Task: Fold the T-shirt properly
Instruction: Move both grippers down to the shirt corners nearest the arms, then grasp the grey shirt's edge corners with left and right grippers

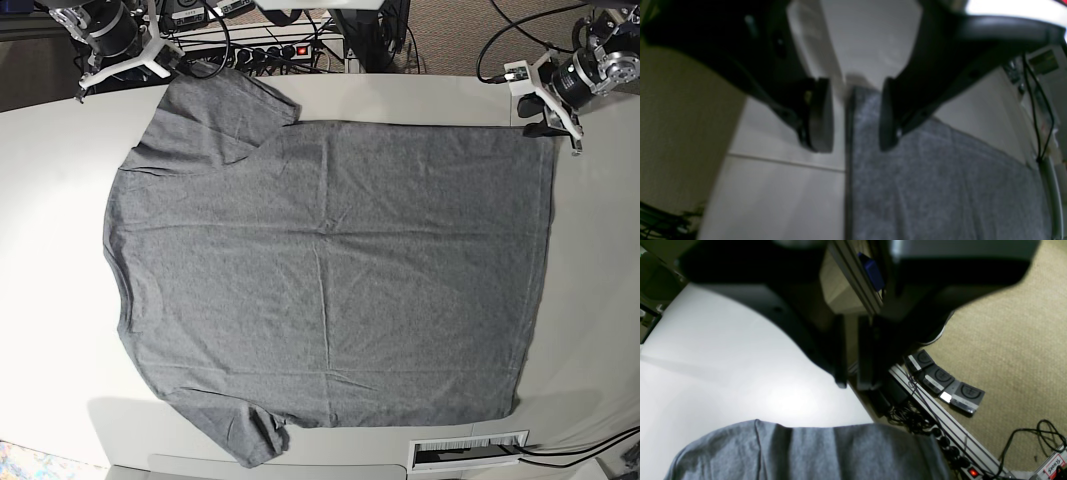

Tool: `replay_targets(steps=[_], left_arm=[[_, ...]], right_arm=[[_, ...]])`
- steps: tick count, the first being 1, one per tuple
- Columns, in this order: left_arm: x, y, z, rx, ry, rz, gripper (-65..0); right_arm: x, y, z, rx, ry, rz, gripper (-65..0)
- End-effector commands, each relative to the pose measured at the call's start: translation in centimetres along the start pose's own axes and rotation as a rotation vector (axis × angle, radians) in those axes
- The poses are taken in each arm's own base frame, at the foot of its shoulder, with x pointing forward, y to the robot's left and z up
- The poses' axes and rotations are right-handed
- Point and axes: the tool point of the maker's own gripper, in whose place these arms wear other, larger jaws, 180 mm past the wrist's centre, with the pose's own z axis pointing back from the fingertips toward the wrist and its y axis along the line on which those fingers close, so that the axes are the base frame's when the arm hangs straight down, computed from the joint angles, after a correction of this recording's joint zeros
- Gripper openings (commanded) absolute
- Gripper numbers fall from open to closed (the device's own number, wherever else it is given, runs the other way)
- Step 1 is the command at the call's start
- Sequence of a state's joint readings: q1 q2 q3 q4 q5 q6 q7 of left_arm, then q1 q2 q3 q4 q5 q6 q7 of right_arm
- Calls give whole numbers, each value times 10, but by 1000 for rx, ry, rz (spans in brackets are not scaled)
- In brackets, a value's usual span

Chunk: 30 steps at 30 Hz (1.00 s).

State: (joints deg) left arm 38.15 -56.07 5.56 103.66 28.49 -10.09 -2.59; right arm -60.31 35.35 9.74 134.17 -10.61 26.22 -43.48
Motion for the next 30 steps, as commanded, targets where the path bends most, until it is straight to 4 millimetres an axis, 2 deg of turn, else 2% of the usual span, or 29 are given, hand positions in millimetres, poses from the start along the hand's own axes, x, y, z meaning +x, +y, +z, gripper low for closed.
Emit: replay_targets(steps=[1, 6, 10, 15, 19, 25, 30], left_arm=[[-7, 8, 2, 12, 8, -25, -403], [-31, -3, 4, -32, 35, -48, -403], [-37, -6, 4, -37, 38, -47, -403], [-46, 6, 0, -10, 56, -43, -405], [-46, 13, -2, 2, 54, -29, -405], [-41, 5, -4, -27, 38, -11, -406], [-36, -1, -7, -34, 29, 15, -478]], right_arm=[[3, -4, 3, -14, -11, 11, -579], [3, -4, 3, -15, -12, 12, -579], [4, -6, 3, -20, -15, 11, -579], [4, -9, 2, -28, -10, 10, -579], [2, -9, 2, -29, -2, 10, -579], [2, -9, 2, -31, -2, 12, -579], [3, -9, 2, -31, -2, 13, -579]])
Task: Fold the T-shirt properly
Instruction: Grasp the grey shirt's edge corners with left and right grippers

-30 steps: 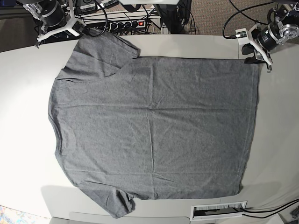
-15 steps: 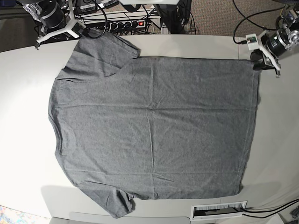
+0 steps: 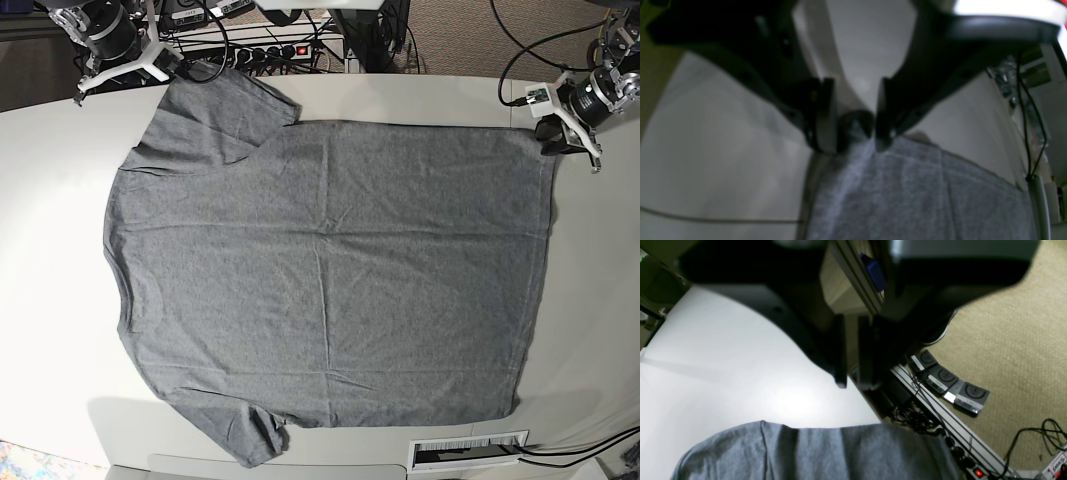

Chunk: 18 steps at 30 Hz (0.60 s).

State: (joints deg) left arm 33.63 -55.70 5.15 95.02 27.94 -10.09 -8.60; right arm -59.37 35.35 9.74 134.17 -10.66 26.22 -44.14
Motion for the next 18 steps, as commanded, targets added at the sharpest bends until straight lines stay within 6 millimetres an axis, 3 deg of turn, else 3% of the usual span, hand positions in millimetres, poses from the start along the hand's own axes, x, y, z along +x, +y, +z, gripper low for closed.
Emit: replay_targets(steps=[1, 6, 10, 13, 18], left_arm=[[-4, -8, 2, -47, 13, -12, -496], [-3, -7, 3, -45, 14, -14, -645], [-1, -7, 5, -44, 44, -22, -650], [17, -20, 13, -74, 10, -30, -650], [33, -43, 26, -125, 15, -30, -650]], right_arm=[[2, -4, 3, -16, -6, 13, -579], [1, -5, 3, -21, -2, 18, -579], [-1, -8, 3, -35, 8, 33, -579], [-1, -7, 3, -32, 8, 34, -572], [9, 9, 4, 53, -45, 15, -339]])
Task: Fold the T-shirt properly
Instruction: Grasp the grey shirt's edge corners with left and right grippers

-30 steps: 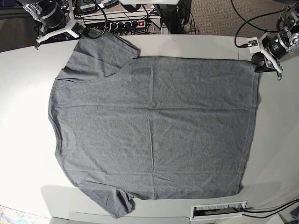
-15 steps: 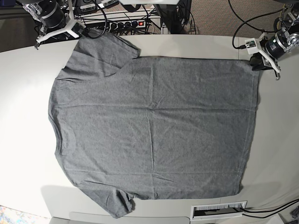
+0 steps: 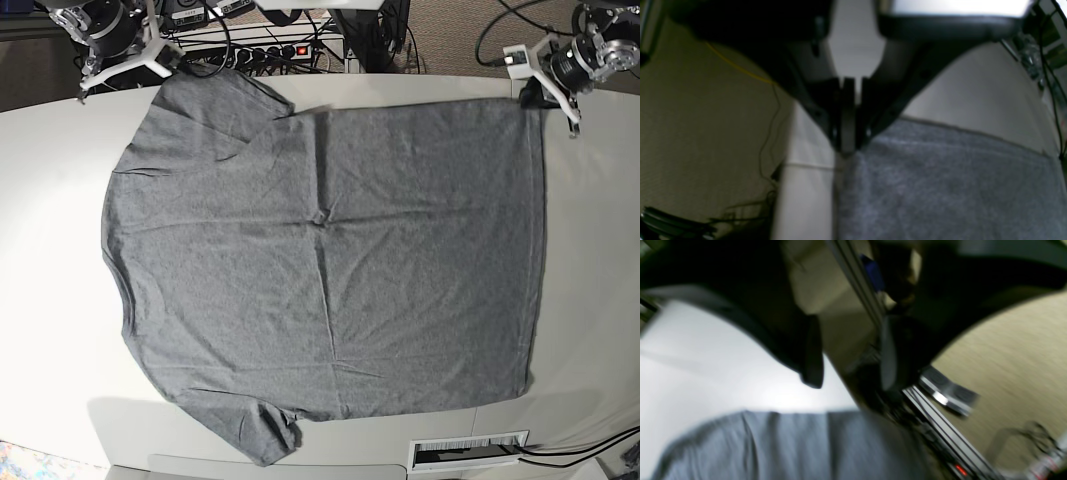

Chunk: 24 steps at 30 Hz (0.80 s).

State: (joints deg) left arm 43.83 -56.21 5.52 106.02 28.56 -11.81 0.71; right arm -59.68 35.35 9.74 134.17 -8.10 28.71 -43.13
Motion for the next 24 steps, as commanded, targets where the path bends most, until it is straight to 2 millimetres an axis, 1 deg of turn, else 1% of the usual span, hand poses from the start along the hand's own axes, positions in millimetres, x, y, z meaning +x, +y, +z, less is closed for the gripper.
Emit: replay_targets(steps=[1, 3, 6, 9, 10, 13, 18, 20, 22, 24], left_arm=[[-1, -2, 4, -15, 2, -23, -650], [-3, -8, 5, -28, 10, -39, -650], [-4, -8, 5, -29, 9, -40, -650], [-2, -8, 5, -29, 1, -40, -650], [0, -9, 5, -29, -11, -39, -650], [3, -8, 5, -29, -24, -39, -650], [3, -8, 5, -26, -24, -39, -650], [3, -8, 5, -26, -24, -39, -650], [3, -8, 5, -26, -24, -39, -650], [3, -8, 5, -26, -24, -39, -650]], right_arm=[[5, -1, 3, -1, -25, 12, -337], [9, 2, 3, 20, -43, 14, -337], [12, 11, 4, 66, -64, 24, -337], [20, 10, 4, 63, -105, 23, -337], [19, 9, 2, 60, -106, 23, -337], [4, 2, -10, 42, -64, 21, -337], [1, -13, -23, 7, -69, 7, -337], [-3, -17, -30, 1, -63, -4, -337], [-8, -19, -36, 0, -54, -15, -337], [-9, -16, -40, 11, -49, -19, -337]])
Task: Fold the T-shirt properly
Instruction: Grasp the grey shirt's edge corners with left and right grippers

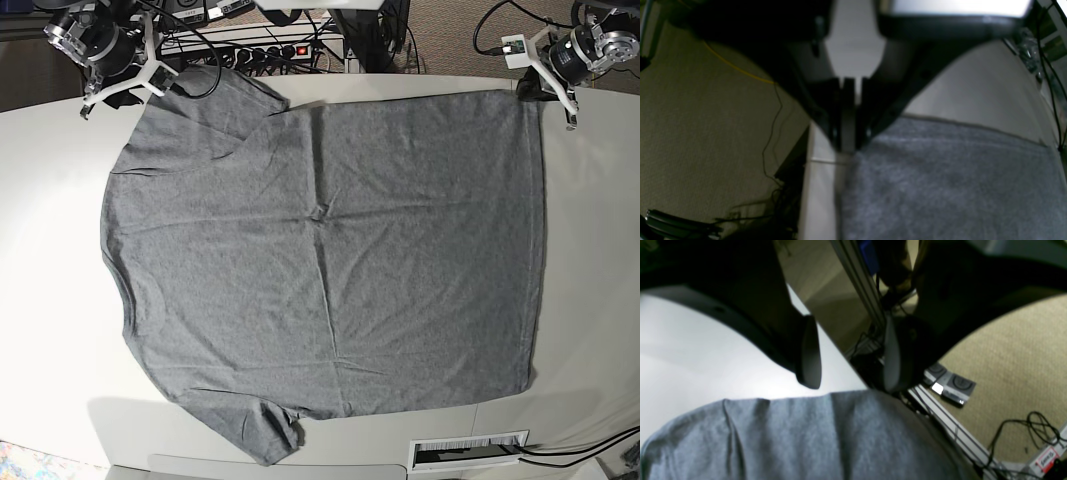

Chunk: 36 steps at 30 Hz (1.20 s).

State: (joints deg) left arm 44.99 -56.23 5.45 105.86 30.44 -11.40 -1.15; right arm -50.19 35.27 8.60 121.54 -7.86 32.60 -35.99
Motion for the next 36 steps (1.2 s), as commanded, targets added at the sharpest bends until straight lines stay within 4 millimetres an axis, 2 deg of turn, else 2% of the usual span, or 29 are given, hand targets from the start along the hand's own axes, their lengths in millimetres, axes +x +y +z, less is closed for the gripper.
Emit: replay_targets(steps=[1, 5, 10, 14, 18, 26, 31, 36], left_arm=[[0, -1, 3, -14, -5, -13, -650], [-1, 2, 2, -7, -5, -15, -650], [-1, 3, 2, -4, -4, -16, -650], [-1, 3, 2, -5, -4, -16, -650], [-1, 3, 2, -5, -5, -6, -650], [-1, 3, 2, -5, -4, -6, -650], [-2, 3, 2, -7, 4, -6, -650], [-8, -10, 8, -56, 13, -27, -650]], right_arm=[[6, -1, 1, -2, -25, 12, -337], [8, 7, -11, 16, -16, 45, -337], [-1, 21, -32, 59, 26, 78, -337], [-2, 21, -35, 53, 45, 97, -341], [-7, 16, -30, 37, 103, 106, -471], [8, 13, -16, 31, 105, 82, -641], [5, 19, -9, 41, 126, 90, -650], [12, 33, 7, 59, 111, 123, -650]])
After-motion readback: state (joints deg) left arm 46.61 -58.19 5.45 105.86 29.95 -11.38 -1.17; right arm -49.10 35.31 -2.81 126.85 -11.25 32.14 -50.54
